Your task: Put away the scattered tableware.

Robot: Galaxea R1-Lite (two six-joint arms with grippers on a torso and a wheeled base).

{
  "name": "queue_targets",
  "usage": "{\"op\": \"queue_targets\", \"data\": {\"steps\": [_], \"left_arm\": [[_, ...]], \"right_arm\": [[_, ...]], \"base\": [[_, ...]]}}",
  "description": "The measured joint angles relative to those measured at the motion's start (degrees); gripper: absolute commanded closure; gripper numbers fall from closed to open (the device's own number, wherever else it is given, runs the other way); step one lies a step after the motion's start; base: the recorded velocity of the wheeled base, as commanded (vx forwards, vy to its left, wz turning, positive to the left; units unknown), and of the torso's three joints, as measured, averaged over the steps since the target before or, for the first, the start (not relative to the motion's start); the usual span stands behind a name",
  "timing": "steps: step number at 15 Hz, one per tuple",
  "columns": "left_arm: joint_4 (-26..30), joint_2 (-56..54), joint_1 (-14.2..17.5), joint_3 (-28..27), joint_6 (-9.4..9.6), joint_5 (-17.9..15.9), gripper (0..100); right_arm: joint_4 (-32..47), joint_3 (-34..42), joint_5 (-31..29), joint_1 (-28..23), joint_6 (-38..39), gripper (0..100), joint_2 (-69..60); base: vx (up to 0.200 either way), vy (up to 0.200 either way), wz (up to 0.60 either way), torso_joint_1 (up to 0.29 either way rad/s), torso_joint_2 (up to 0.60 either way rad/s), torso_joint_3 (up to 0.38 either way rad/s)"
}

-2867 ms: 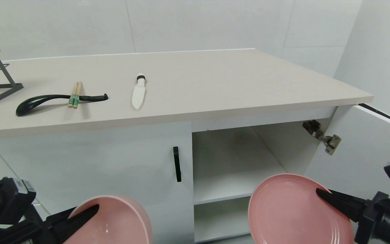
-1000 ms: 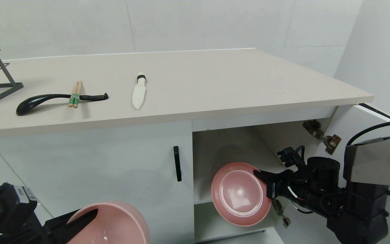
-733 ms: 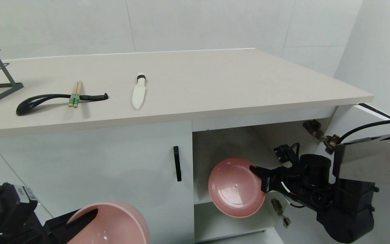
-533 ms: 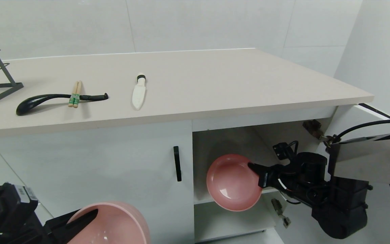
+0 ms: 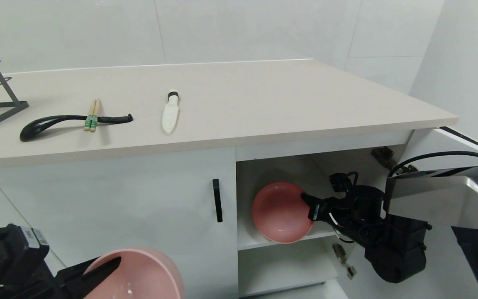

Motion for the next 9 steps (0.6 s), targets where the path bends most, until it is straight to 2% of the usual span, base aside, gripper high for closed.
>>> {"op": "queue_targets", "data": {"steps": [9], "left_arm": [[0.00,0.46,0.07,0.09,0.00,0.00,100]], "right_arm": [[-0.02,-4.44,-0.22,0.71,0.27,100,4.41]], "base": [[0.000,0.000,0.00,0.000,0.00,0.000]]}}
